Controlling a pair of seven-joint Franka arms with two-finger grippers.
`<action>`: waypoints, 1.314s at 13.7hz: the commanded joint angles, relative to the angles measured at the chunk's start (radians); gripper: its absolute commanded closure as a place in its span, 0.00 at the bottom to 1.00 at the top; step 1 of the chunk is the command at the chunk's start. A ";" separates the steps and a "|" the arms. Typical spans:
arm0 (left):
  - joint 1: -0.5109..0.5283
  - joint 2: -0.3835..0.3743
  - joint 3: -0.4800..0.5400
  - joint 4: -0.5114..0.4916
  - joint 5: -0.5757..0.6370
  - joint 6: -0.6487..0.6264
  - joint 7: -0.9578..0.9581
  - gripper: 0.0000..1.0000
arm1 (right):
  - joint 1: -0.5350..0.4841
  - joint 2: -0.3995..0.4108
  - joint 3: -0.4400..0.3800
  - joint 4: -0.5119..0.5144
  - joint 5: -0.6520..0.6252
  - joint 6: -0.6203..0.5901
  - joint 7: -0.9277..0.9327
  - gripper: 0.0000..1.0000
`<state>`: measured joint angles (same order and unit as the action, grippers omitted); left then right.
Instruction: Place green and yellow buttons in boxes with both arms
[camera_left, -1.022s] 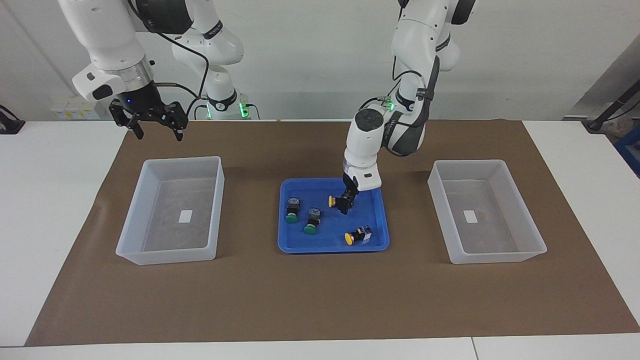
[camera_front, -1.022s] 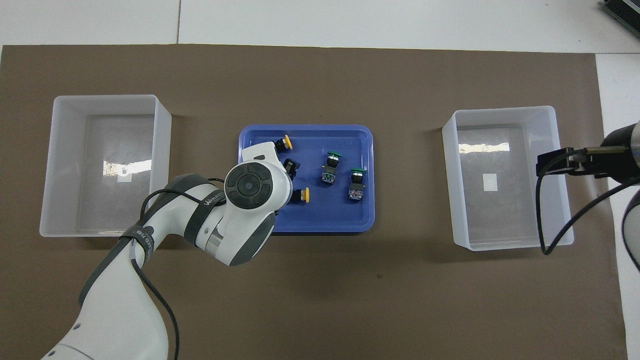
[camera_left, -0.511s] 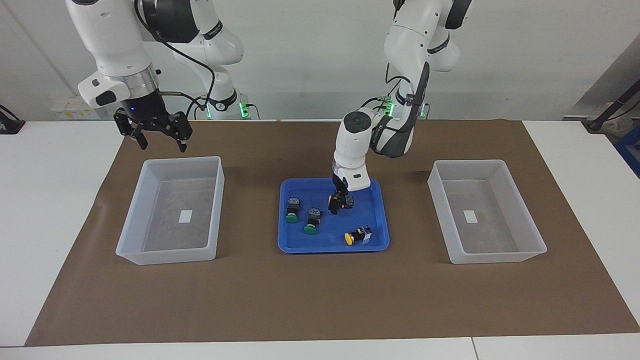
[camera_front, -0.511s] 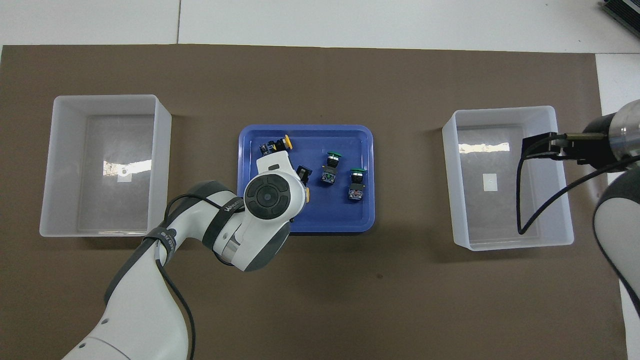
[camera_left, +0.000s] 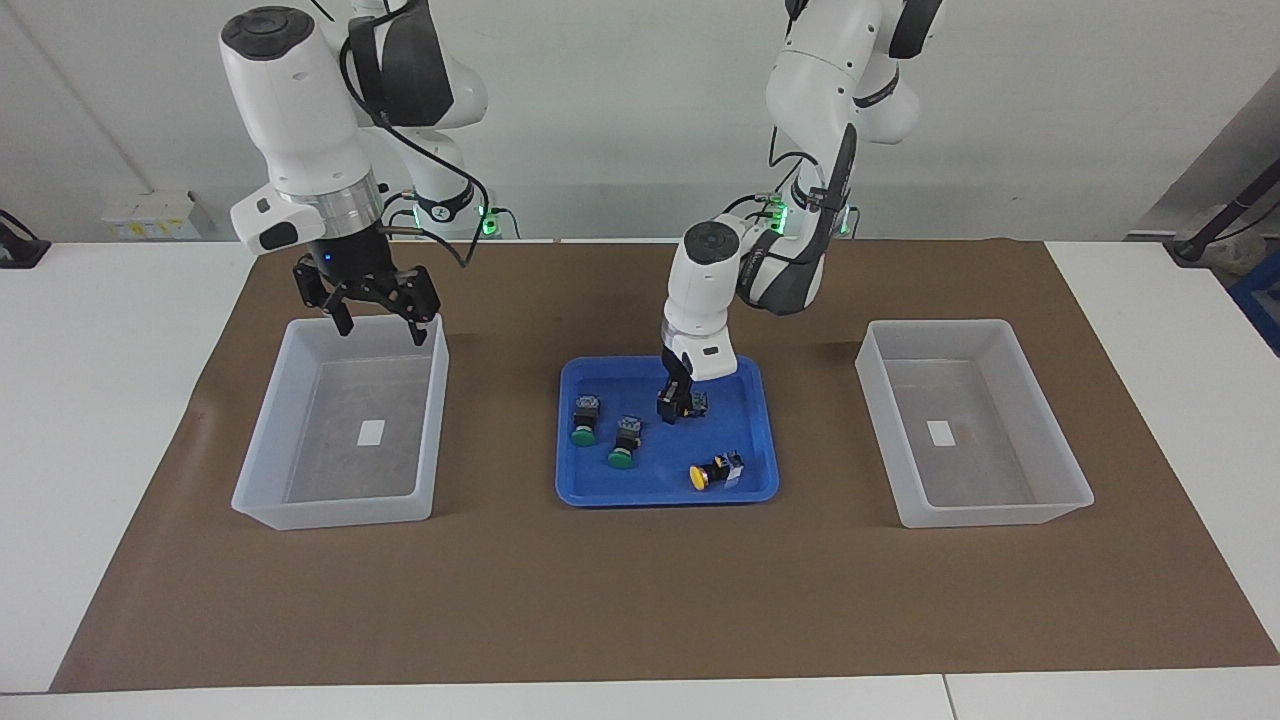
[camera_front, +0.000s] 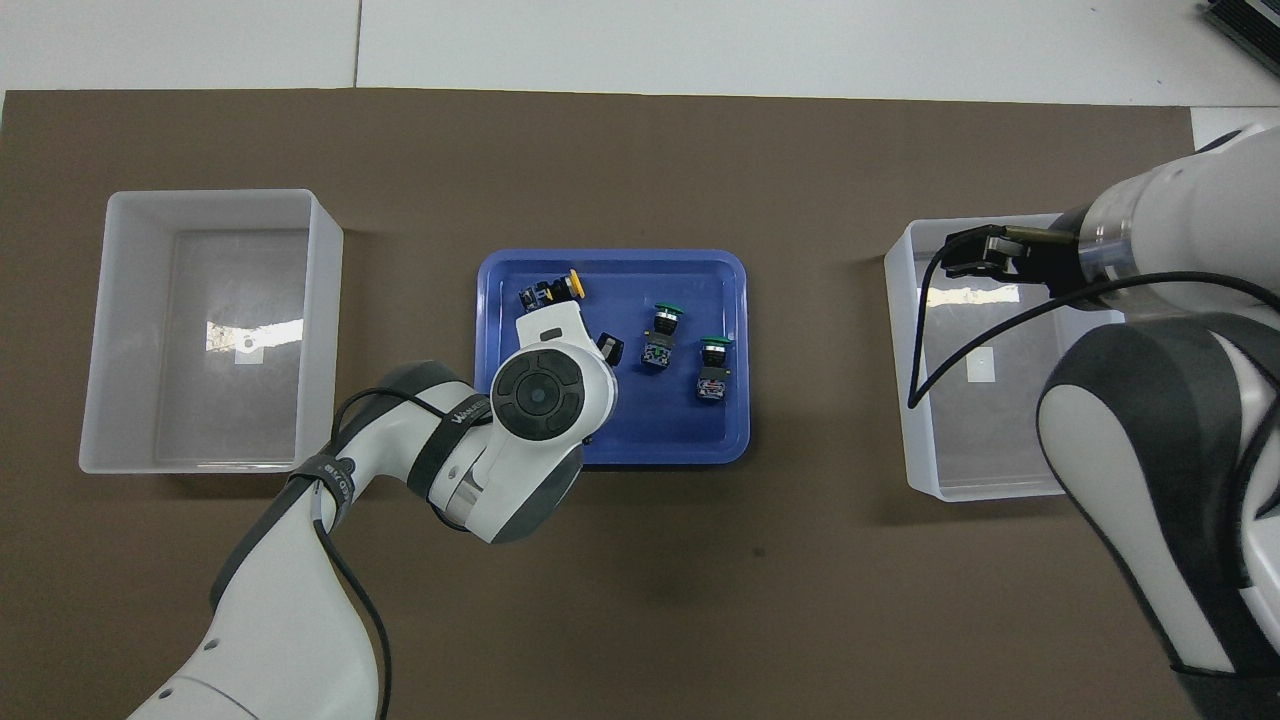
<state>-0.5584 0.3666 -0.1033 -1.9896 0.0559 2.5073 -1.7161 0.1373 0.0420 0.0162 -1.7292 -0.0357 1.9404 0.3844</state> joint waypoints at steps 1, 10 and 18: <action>-0.015 0.005 0.016 -0.011 0.021 0.004 -0.020 1.00 | 0.034 0.051 0.004 -0.001 0.027 0.083 0.086 0.00; 0.003 0.008 0.019 0.133 0.102 -0.171 0.018 1.00 | 0.191 0.211 0.004 0.016 0.025 0.319 0.382 0.00; 0.165 -0.034 0.010 0.368 0.088 -0.496 0.324 1.00 | 0.278 0.326 0.004 0.017 0.023 0.434 0.465 0.00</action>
<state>-0.4393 0.3430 -0.0805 -1.6625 0.1388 2.0845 -1.4757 0.3989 0.3401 0.0181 -1.7275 -0.0355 2.3524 0.8286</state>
